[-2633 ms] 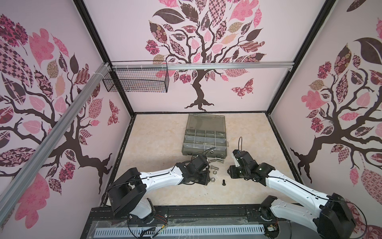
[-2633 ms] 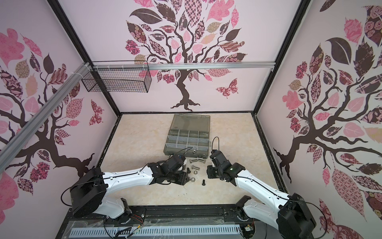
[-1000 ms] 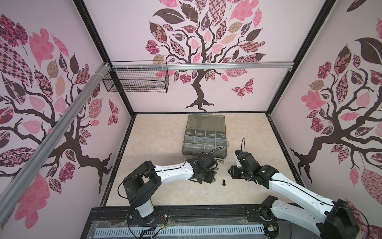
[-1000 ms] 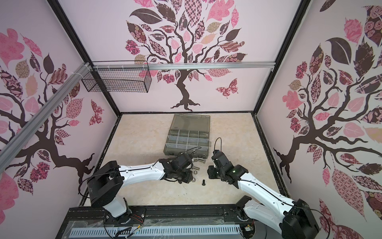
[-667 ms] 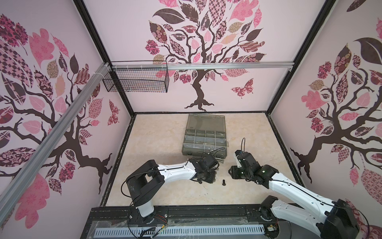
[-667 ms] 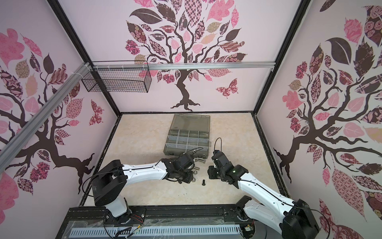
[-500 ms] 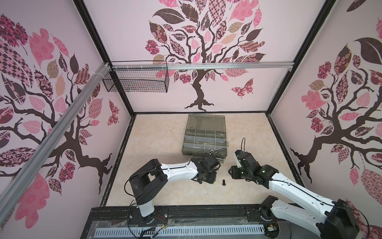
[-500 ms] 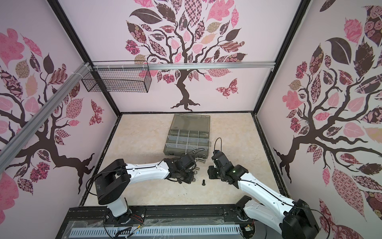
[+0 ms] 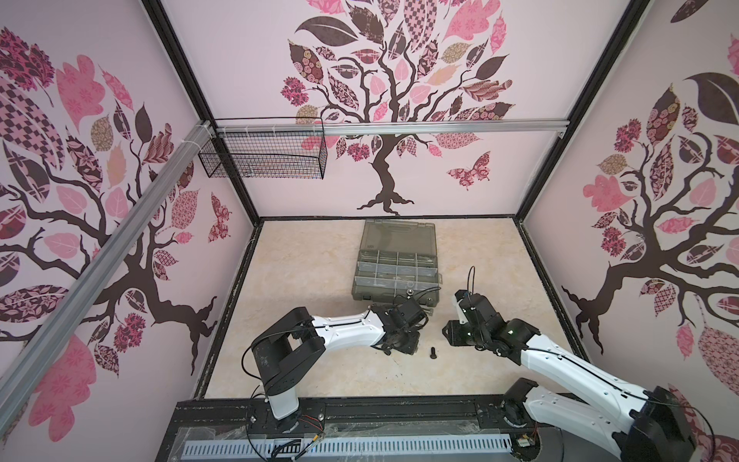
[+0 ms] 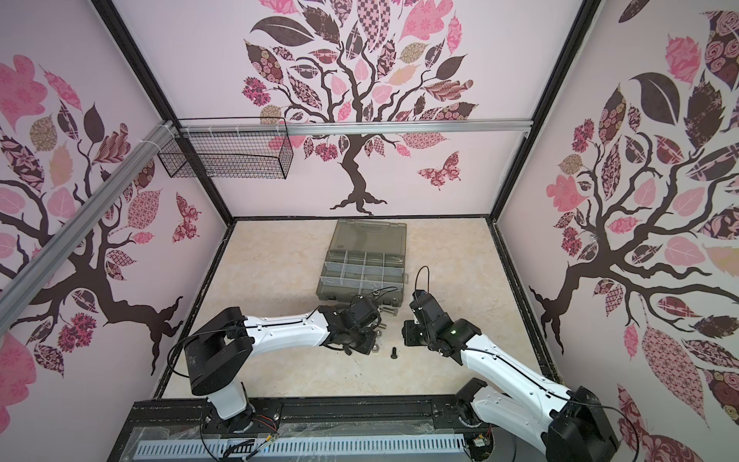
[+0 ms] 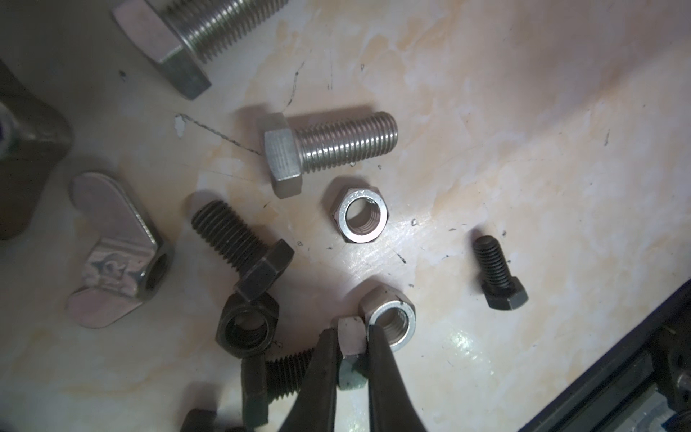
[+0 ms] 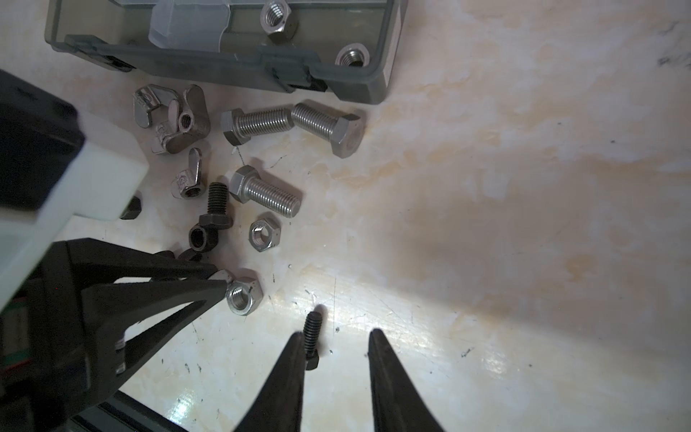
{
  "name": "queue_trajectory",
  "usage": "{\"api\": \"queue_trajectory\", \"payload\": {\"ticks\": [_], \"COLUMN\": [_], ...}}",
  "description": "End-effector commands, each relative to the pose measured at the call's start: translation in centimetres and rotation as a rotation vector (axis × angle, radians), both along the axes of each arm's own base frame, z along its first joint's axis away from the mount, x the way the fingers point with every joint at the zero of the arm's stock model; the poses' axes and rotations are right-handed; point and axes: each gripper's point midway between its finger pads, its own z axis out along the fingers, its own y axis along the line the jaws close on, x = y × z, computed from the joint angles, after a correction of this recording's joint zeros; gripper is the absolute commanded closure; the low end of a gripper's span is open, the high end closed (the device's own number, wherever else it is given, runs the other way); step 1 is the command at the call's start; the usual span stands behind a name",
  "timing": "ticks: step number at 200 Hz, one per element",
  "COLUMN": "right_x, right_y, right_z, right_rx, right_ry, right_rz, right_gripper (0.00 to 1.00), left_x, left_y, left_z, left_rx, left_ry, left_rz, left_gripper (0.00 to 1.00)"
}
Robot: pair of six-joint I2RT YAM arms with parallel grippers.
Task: Sort the screws and nuts into containers
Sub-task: Pick up the nut from the bottom-center of the table.
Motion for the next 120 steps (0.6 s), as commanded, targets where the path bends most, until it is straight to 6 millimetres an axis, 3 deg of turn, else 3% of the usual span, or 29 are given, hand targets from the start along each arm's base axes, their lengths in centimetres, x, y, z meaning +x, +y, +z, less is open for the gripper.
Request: {"api": "queue_trajectory", "payload": {"ticks": [1, 46, 120], "right_x": [-0.5, -0.4, -0.2], "right_y": [-0.1, -0.3, -0.1], "right_z": [-0.5, -0.3, 0.0], "right_rx": [-0.011, -0.015, -0.019], "right_ry": [0.024, 0.016, 0.017], "right_rz": [0.008, -0.003, 0.001], "right_gripper": [0.68, 0.69, 0.7], "left_x": [0.5, 0.4, 2.3], "left_y": [-0.8, -0.8, -1.7], "left_z": [0.8, 2.0, 8.4], "left_rx": [-0.013, -0.044, -0.152], "left_ry": [-0.026, -0.037, -0.142], "left_rz": [-0.004, -0.005, 0.007], "left_gripper": [0.89, 0.92, 0.93]}}
